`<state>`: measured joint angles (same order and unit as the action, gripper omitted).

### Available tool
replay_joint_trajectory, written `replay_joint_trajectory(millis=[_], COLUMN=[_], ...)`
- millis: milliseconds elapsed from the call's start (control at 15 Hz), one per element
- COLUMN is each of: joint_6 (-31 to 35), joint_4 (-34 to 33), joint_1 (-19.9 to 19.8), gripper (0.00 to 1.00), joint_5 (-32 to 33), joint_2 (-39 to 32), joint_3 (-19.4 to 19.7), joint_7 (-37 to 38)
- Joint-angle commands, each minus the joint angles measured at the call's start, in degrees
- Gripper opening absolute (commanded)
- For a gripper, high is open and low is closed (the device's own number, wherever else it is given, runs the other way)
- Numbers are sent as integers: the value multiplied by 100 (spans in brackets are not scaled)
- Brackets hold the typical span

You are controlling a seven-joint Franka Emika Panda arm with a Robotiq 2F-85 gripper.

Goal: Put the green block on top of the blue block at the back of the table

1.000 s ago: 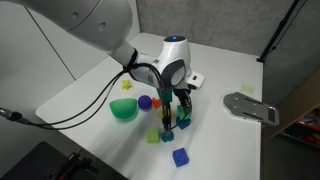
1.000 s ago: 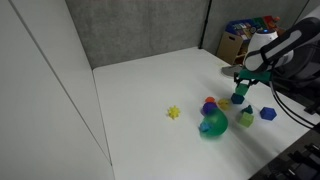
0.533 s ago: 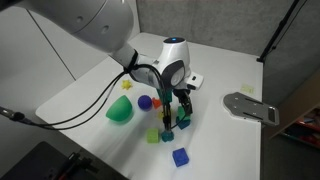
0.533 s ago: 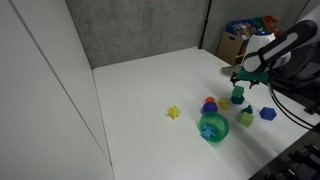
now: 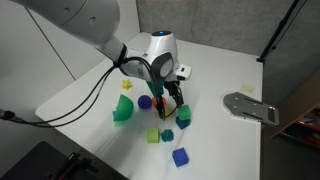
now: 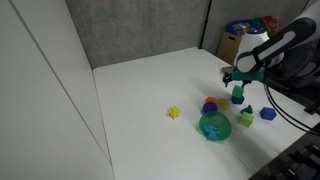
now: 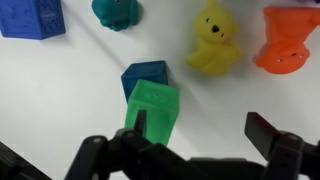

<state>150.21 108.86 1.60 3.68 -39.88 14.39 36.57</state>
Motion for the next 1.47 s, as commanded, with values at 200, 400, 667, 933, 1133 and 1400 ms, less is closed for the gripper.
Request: replay_joint_trajectory(millis=[200, 400, 667, 933, 1133, 1400], joint_6=[-233, -310, -403, -488, -739, -1116], joint_4=[516, 703, 956, 1217, 1344, 1489], joint_1=[542, 695, 809, 821, 824, 821], gripper=[100, 100, 100, 100, 100, 100], joint_5=[97, 140, 235, 328, 346, 352], joint_2=[619, 832, 1127, 1442, 1690, 2019], joint_3=[-93, -154, -222, -359, -475, -632], joint_7=[-396, -503, -724, -945, -996, -920])
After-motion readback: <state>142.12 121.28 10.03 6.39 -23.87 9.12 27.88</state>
